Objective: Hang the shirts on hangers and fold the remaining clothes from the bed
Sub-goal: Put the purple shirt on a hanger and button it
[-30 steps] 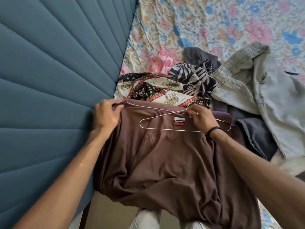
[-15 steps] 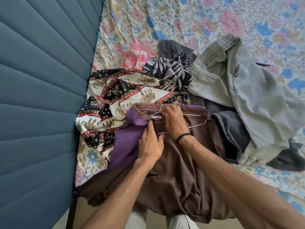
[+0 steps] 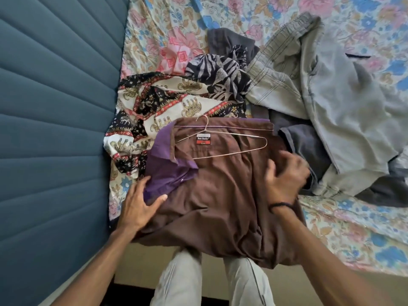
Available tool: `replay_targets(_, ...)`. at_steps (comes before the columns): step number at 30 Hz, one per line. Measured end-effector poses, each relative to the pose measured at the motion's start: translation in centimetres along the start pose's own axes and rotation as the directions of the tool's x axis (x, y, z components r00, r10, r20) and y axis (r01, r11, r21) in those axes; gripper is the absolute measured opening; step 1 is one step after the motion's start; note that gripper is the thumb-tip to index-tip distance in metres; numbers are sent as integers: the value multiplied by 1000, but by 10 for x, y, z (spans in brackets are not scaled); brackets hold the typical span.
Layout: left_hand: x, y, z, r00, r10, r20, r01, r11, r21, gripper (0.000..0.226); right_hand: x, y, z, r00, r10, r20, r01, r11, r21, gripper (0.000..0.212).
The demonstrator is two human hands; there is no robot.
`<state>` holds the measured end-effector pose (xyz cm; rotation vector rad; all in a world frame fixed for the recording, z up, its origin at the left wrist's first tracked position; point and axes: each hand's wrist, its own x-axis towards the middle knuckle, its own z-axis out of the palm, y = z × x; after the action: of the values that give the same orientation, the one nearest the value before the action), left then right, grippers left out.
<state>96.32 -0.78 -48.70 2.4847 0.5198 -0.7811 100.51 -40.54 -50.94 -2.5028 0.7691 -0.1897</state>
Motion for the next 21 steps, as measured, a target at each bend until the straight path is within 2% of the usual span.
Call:
replay_targets(1,1,-9,-3,998,-41,46,39,999,35,94,-12,24,-15,996,87,12,-87,996,30,36)
replay_targets(3,-1,-27,-6,990,-100,98,92,993,76,91,-36,61,-41,956,250,156,-267,958,101,39)
replay_targets(6,-10,-47,-4,973,-181,144,173,982,71,93,-62,96,-66,858,347,379,-396,917,56,36)
replay_targets(9,-24,-68,-2,943,-275,188,261,960,99,107,-74,119,-75,749,371,549,-400,914,-72,40)
replay_targets(11,-39,-89,0,934,-309,178,286,948,143,111,-75,132,-83,617,362,699,-389,912,-129,49)
replay_targets(13,-59,-109,3,947,-293,135,270,949,164,93,-77,139,-98,490,349,798,-367,914,-175,54)
replay_targets(15,-93,-96,-1,973,-226,45,217,965,148,60,-81,142,-118,434,283,855,-264,948,-179,60)
replay_targets(17,-126,-65,1,982,-135,-129,151,981,119,43,-90,132,-141,459,194,867,-72,981,-182,70)
replay_targets(19,-161,-25,8,952,-18,-306,38,997,60,33,-108,110,-167,583,21,812,117,987,-109,62)
replay_targets(21,-196,11,21,907,39,-420,-61,997,-39,31,-134,72,-191,712,-247,658,356,934,-34,53)
